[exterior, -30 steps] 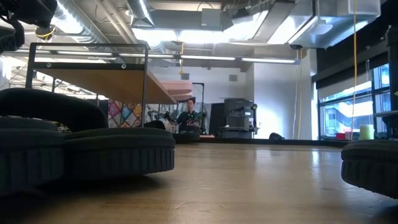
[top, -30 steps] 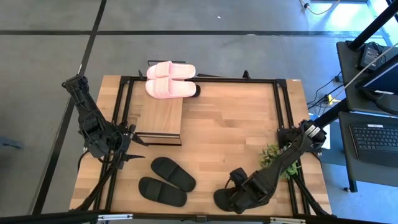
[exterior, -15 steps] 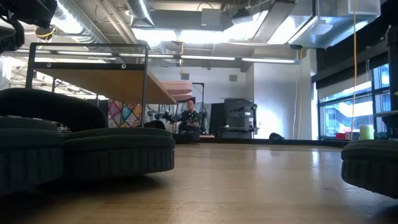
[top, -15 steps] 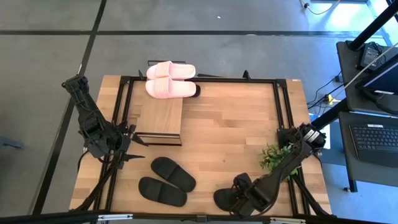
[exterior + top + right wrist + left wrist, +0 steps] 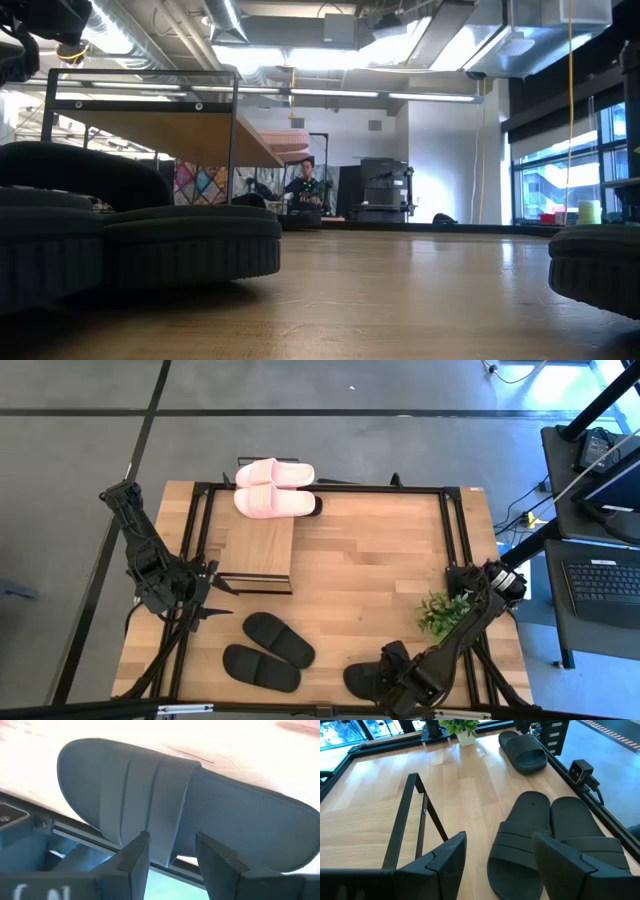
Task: Pick and place slides into the shelf
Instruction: Put the bottom right black slide under the shelf
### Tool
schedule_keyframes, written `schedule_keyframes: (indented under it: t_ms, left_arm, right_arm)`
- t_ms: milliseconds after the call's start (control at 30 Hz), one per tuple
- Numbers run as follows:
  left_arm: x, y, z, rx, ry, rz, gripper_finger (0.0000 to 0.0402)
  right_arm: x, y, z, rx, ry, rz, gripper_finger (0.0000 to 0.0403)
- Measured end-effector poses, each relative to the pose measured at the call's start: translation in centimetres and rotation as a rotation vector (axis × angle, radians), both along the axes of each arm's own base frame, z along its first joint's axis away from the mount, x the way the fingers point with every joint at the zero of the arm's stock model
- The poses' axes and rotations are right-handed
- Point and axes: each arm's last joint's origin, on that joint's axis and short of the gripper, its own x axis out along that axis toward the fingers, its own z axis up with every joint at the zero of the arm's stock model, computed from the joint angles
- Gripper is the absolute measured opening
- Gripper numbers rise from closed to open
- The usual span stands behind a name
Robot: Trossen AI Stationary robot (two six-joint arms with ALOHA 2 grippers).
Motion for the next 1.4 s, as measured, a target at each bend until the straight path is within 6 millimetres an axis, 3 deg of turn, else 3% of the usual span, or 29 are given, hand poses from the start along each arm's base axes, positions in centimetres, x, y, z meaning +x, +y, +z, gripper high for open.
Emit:
schedule_keyframes:
  t_ms: [400, 833, 1167, 1400]
  left_arm:
    - [0.0, 0.0, 0.0, -0.023, 0.003, 0.011, 0.0217]
    - [0.0, 0.0, 0.0, -0.024, 0.003, 0.011, 0.0217]
    - [0.0, 0.0, 0.0, -0.023, 0.003, 0.011, 0.0217]
    - [0.0, 0.0, 0.0, -0.023, 0.003, 0.01, 0.0217]
  right_arm:
    - [-0.9, 0.9, -0.1, -0.038, -0.066, -0.029, 0.0157]
    - [-1.5, 0.6, -4.7, 0.012, -0.126, -0.024, 0.0155]
    - [-1.2, 0.9, -4.9, 0.041, -0.171, -0.008, 0.0091]
    - [-1.3, 0.9, -4.8, 0.037, -0.167, 0.006, 0.0083]
